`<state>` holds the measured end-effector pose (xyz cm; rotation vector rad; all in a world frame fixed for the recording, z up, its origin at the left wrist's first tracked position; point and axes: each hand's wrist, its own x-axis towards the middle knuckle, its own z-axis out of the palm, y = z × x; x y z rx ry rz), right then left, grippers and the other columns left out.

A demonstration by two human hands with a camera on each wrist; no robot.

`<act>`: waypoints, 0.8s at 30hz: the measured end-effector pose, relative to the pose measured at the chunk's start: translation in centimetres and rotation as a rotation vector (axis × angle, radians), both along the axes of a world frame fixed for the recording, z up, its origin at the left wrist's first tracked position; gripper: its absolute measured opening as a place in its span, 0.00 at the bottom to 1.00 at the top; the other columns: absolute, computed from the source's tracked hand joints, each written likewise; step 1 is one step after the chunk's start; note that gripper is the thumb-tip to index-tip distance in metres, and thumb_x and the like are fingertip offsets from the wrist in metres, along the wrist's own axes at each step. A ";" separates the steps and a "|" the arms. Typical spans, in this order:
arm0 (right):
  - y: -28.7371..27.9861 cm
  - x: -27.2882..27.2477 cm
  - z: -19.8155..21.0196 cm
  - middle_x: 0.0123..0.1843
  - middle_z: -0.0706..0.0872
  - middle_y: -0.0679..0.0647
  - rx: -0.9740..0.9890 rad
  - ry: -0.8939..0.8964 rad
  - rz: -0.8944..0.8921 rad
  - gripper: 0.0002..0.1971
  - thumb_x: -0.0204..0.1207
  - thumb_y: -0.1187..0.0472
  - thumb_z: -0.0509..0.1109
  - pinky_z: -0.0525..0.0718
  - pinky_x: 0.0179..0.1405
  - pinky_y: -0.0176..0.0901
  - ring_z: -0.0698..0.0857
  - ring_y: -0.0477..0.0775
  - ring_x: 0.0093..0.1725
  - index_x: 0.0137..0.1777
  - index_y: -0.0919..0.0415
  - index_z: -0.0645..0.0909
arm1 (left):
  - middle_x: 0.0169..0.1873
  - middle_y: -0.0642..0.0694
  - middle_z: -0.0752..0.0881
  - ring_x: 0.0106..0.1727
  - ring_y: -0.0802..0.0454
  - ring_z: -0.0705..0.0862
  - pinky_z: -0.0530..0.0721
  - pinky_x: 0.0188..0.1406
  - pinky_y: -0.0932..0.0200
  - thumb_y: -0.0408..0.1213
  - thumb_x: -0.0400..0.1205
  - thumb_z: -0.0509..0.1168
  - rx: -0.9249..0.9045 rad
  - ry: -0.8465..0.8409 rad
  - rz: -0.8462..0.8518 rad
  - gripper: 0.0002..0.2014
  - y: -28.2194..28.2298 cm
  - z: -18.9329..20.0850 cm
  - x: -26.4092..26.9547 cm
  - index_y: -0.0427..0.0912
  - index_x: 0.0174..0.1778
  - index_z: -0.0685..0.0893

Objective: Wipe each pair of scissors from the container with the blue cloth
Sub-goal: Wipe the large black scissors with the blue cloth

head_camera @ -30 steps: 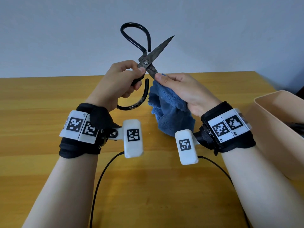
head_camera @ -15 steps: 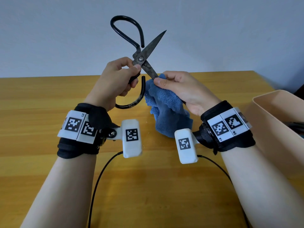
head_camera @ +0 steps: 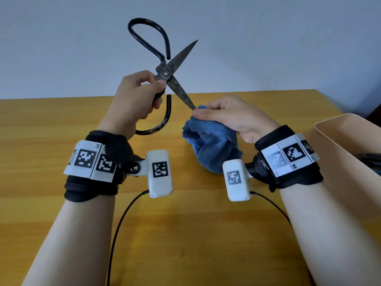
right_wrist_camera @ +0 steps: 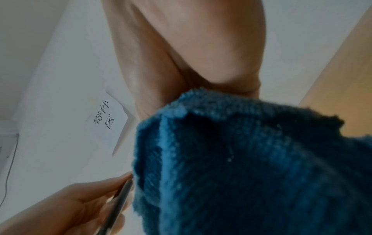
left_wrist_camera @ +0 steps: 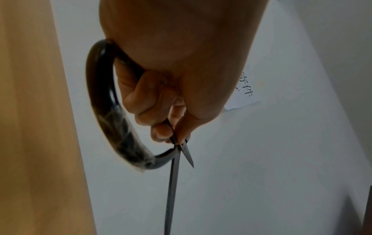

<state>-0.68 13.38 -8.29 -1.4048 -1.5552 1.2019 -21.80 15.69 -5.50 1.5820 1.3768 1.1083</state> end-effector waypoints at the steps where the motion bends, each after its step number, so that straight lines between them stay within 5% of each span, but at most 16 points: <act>1: 0.0 0.3 0.0 0.44 0.93 0.55 -0.005 -0.002 -0.018 0.09 0.74 0.52 0.79 0.87 0.44 0.39 0.90 0.49 0.41 0.42 0.58 0.92 | 0.25 0.46 0.78 0.19 0.57 0.64 0.60 0.19 0.65 0.40 0.87 0.65 0.002 -0.010 0.013 0.15 0.0 0.1 -0.2 0.47 0.34 0.73; 6: 0.6 0.9 -0.2 0.47 0.93 0.59 0.072 0.241 -0.236 0.10 0.79 0.57 0.76 0.89 0.44 0.41 0.91 0.51 0.44 0.51 0.66 0.90 | 0.26 0.46 0.77 0.20 0.54 0.61 0.59 0.19 0.64 0.42 0.87 0.65 -0.054 0.021 -0.103 0.12 -0.1 0.5 -1.6 0.41 0.39 0.78; 12: 0.5 -0.8 0.2 0.49 0.88 0.62 -0.025 0.528 -0.124 0.10 0.84 0.61 0.69 0.84 0.50 0.48 0.85 0.56 0.46 0.56 0.67 0.87 | 0.22 0.49 0.75 0.25 0.52 0.63 0.57 0.20 0.64 0.42 0.86 0.66 -0.073 0.103 -0.195 0.11 -0.6 0.1 0.5 0.41 0.40 0.78; 16: 0.4 -0.6 0.3 0.54 0.87 0.65 -0.052 0.503 -0.053 0.16 0.85 0.62 0.66 0.85 0.51 0.49 0.85 0.58 0.49 0.65 0.75 0.82 | 0.23 0.49 0.77 0.24 0.53 0.64 0.59 0.21 0.63 0.43 0.87 0.65 -0.048 0.103 -0.187 0.11 -0.4 -0.2 0.9 0.44 0.40 0.77; 20: 0.1 -0.2 0.5 0.44 0.87 0.60 -0.067 0.383 -0.012 0.10 0.84 0.62 0.66 0.85 0.42 0.44 0.85 0.53 0.41 0.56 0.68 0.85 | 0.26 0.47 0.77 0.23 0.53 0.62 0.58 0.24 0.61 0.44 0.87 0.65 -0.050 0.074 -0.190 0.11 -0.2 0.0 0.3 0.40 0.44 0.78; 24: 0.2 -0.6 0.5 0.55 0.86 0.65 -0.069 0.504 -0.005 0.16 0.85 0.64 0.63 0.86 0.50 0.48 0.85 0.59 0.51 0.66 0.75 0.81 | 0.24 0.48 0.77 0.25 0.52 0.63 0.58 0.23 0.61 0.44 0.87 0.65 -0.083 0.102 -0.213 0.10 -0.2 -0.4 0.4 0.43 0.43 0.77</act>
